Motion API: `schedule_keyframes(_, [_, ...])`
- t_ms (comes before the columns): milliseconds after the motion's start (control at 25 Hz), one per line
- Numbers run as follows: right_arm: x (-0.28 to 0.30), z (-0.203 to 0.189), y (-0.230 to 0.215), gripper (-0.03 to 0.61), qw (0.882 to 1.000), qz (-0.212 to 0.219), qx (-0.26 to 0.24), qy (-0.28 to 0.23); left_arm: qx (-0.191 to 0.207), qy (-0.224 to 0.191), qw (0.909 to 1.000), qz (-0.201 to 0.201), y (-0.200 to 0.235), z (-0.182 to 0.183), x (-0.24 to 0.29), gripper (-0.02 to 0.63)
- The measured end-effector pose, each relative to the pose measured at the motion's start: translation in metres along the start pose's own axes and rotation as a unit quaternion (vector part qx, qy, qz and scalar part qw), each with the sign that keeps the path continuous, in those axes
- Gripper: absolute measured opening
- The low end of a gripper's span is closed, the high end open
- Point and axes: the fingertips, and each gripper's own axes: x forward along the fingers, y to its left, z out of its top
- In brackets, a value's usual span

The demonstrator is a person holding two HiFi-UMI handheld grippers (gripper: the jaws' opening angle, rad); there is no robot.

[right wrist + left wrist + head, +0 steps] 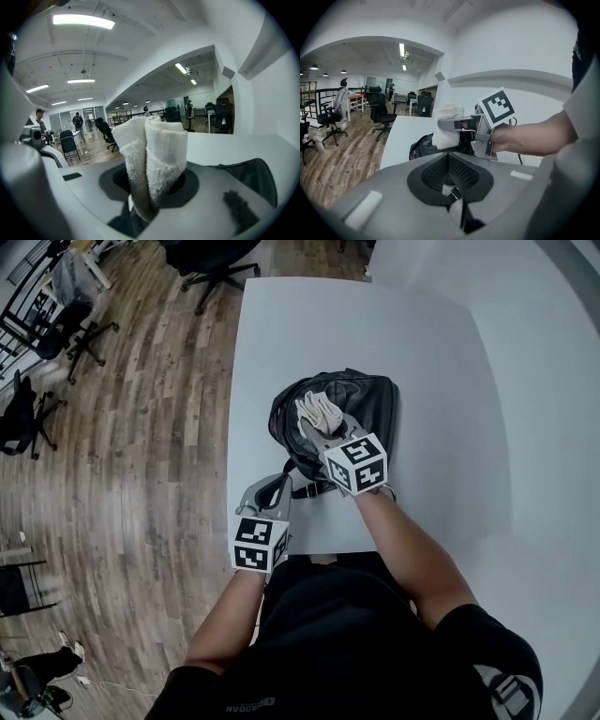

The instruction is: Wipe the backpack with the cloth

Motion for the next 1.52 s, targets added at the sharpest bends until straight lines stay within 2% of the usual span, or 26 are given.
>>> schedule_keyframes(320, [0.05,-0.011,0.028,0.11,0.999,0.029,0.005,0.016,-0.02,0.006,0.9993,0.03,0.044,-0.017,-0.014,0.006])
schedule_keyframes(680, [0.064,-0.022,0.032,0.11,0.999,0.026,0.008,0.026,-0.014,0.002,0.9995,0.027,0.061,-0.018,-0.014,0.006])
schedule_keyframes(1520, [0.001,-0.039,0.021,0.11,0.999,-0.015,0.002,0.032,0.014,-0.003,0.9997,-0.022,0.017,-0.007,-0.006,0.006])
